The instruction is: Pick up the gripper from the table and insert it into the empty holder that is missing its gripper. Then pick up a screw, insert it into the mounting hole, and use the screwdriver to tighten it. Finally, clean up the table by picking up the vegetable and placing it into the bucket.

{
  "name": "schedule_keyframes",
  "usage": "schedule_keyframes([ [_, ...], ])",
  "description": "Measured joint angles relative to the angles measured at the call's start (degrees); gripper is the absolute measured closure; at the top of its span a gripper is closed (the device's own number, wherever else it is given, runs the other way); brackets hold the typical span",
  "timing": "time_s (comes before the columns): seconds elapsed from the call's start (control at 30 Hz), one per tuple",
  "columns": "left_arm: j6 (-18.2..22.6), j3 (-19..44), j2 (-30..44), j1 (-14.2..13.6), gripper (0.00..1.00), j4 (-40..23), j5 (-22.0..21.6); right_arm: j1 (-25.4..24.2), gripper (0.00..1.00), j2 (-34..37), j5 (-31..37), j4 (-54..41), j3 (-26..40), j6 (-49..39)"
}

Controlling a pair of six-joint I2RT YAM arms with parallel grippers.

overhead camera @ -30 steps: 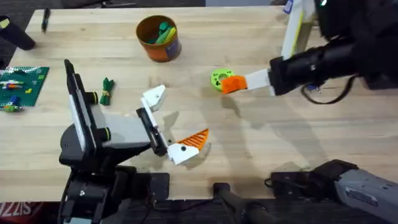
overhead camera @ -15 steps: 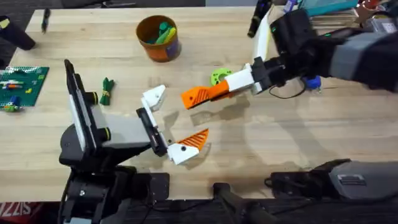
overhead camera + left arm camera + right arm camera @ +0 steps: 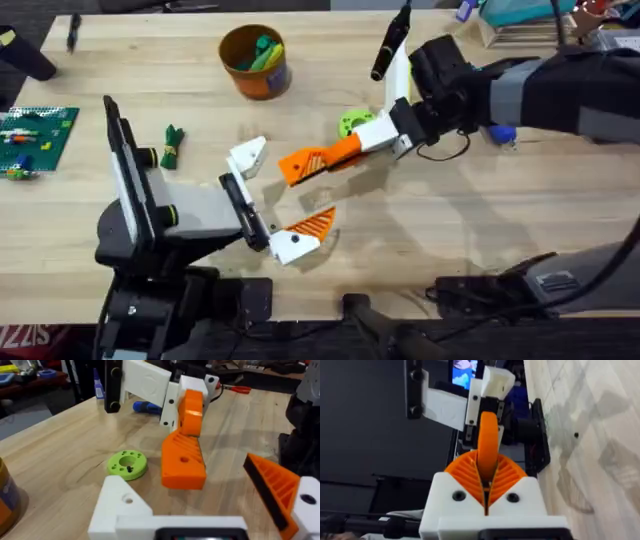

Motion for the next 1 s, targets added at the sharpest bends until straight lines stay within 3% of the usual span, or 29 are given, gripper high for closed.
schedule_keyframes([
  [0.4,0.0,0.0,0.0,0.0,0.014,0.0,0.0,3.5,0.982,0.0,1.6,16.9,0.0,14.9],
  [1.0,0.0,0.0,0.0,0.0,0.015,0.1,-0.6,4.6,0.982,4.8,1.6,28.4,-0.1,28.0],
])
